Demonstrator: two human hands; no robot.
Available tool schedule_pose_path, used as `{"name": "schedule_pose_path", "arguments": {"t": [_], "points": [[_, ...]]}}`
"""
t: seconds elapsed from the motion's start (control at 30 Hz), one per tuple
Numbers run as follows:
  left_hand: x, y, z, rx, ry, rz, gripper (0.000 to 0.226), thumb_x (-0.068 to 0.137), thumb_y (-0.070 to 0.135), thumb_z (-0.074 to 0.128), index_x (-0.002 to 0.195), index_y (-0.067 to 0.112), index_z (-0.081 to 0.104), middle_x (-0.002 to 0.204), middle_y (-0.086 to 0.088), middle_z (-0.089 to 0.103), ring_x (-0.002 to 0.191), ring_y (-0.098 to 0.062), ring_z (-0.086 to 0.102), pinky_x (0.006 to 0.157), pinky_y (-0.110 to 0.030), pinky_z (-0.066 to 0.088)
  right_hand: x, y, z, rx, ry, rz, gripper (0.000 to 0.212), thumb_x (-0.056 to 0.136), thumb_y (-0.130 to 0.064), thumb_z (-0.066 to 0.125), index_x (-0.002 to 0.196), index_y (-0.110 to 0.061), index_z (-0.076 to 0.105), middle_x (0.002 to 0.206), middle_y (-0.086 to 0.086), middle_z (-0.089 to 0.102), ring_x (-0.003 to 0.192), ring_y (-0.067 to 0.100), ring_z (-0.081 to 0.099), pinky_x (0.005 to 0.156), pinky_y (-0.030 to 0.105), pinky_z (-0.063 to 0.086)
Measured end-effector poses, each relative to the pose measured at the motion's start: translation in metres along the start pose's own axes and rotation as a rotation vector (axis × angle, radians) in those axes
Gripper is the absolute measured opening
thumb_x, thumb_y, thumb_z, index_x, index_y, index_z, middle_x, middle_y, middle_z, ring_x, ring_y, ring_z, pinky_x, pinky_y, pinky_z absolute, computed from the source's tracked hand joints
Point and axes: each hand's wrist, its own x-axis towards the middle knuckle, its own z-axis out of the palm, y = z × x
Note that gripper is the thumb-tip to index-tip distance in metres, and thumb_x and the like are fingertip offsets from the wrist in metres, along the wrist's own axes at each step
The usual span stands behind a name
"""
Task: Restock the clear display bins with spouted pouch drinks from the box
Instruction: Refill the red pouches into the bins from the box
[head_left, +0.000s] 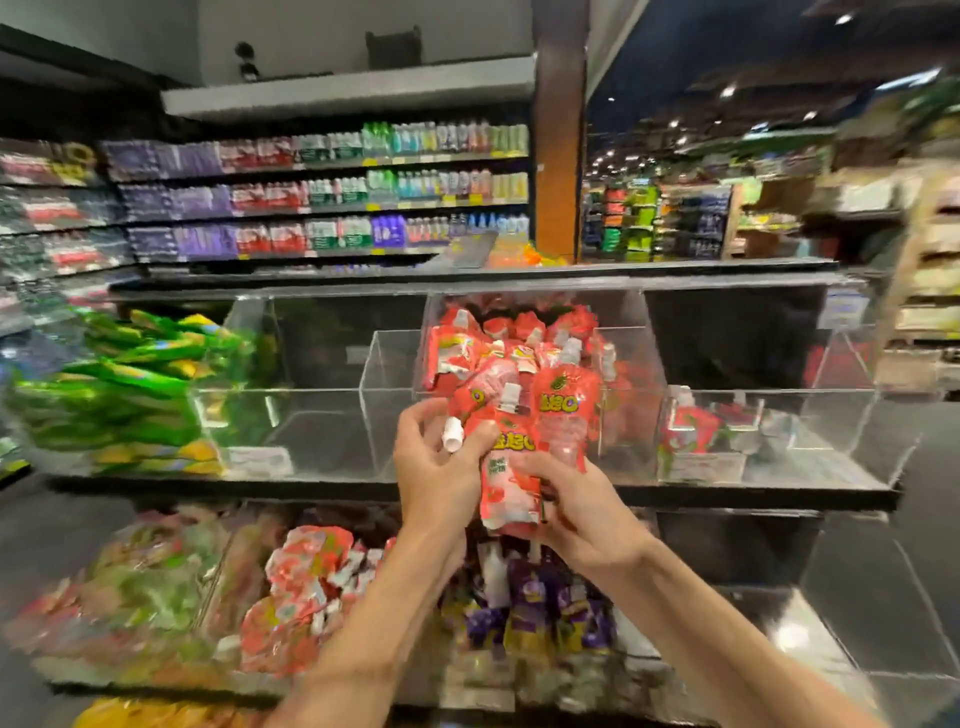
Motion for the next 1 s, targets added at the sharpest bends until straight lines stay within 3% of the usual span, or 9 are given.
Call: {"name": "schedule_pose_path", "arguments": {"t": [0.1,0.27,0.4,0.5,0.6,0.67,0.73,0.83,1.0], "points": [[0.035,0.008,-0.008,-0.070,-0.089,0.028,0.031,0.079,-0.003,0.078,0.096,0.018,0.064,0.088,0.000,0.073,0.084,-0.021,0.069,0.082,-0.045,0.056,0.010,-0.006,0.007,0.049,0.043,-0.039,0.046,0.068,-0.008,0.073,0.113,-0.003,0.063,0.084,0.015,0.072,0.064,0.025,0.070,0.052,0.037,0.057],[0.075,0.018,-0.003,-0.183,-0.163,0.054,0.017,0.090,0.006,0.069,0.105,0.001,0.064,0.087,-0.006,0.074,0.076,-0.013,0.069,0.070,-0.027,0.055,0.016,-0.020,0.010,0.048,0.091,-0.084,0.038,0.065,-0.011,0.073,0.102,-0.008,0.066,0.080,0.011,0.073,0.065,0.021,0.071,0.055,0.035,0.057],[0.078,0.025,0.013,-0.199,-0.184,-0.015,0.033,0.092,0.019,0.069,0.118,0.011,0.051,0.092,-0.003,0.073,0.067,-0.002,0.068,0.053,-0.016,0.049,0.017,-0.031,0.003,0.084,0.121,-0.072,0.027,0.073,-0.005,0.070,0.099,-0.005,0.067,0.080,0.014,0.073,0.063,0.022,0.071,0.054,0.037,0.059],[0.067,0.016,0.026,0.001,-0.173,0.018,0.028,0.091,0.029,0.069,0.100,0.012,0.050,0.072,-0.005,0.061,0.055,-0.007,0.059,0.048,-0.019,0.046,0.015,-0.032,-0.003,0.048,0.105,-0.044,0.038,0.070,-0.014,0.071,0.107,-0.004,0.066,0.092,0.018,0.074,0.076,0.025,0.071,0.068,0.042,0.060],[0.062,0.003,0.031,0.071,-0.249,0.028,0.028,0.092,0.037,0.068,0.084,0.013,0.055,0.072,-0.015,0.064,0.067,-0.017,0.059,0.064,-0.034,0.052,0.014,-0.033,-0.011,0.004,0.118,-0.007,0.051,0.066,-0.022,0.075,0.114,-0.005,0.066,0.111,0.023,0.071,0.091,0.030,0.069,0.080,0.047,0.058],[0.057,0.002,0.032,0.105,-0.370,0.033,0.021,0.091,0.041,0.069,0.094,0.021,0.064,0.092,-0.001,0.073,0.090,-0.015,0.068,0.084,-0.036,0.055,0.015,-0.037,-0.019,0.069,0.113,0.002,0.047,0.066,-0.022,0.074,0.109,-0.004,0.068,0.107,0.023,0.071,0.092,0.030,0.067,0.088,0.050,0.054],[0.050,0.002,0.033,0.150,-0.556,0.001,0.041,0.079,0.047,0.069,0.115,0.029,0.063,0.112,0.005,0.071,0.107,-0.015,0.066,0.096,-0.042,0.053,0.017,-0.045,-0.026,0.143,0.108,-0.006,0.044,0.067,-0.020,0.071,0.107,-0.002,0.066,0.098,0.020,0.071,0.086,0.029,0.068,0.088,0.051,0.053],[0.046,0.006,0.037,0.210,-0.788,-0.051,0.076,0.070,0.033,0.075,0.141,0.034,0.048,0.130,0.008,0.063,0.116,-0.010,0.063,0.099,-0.036,0.052,0.018,-0.059,-0.033,0.209,0.097,-0.023,0.043,0.070,-0.018,0.066,0.109,-0.002,0.061,0.091,0.019,0.074,0.075,0.027,0.073,0.073,0.046,0.060],[0.061,0.023,0.045,0.214,-0.952,-0.119,0.092,0.068,0.005,0.085,0.145,0.029,0.041,0.132,0.004,0.058,0.111,-0.007,0.066,0.090,-0.026,0.055,0.023,-0.071,-0.042,0.193,0.068,-0.023,0.047,0.074,-0.020,0.065,0.117,0.000,0.060,0.106,0.019,0.073,0.083,0.031,0.074,0.067,0.042,0.062]]}}
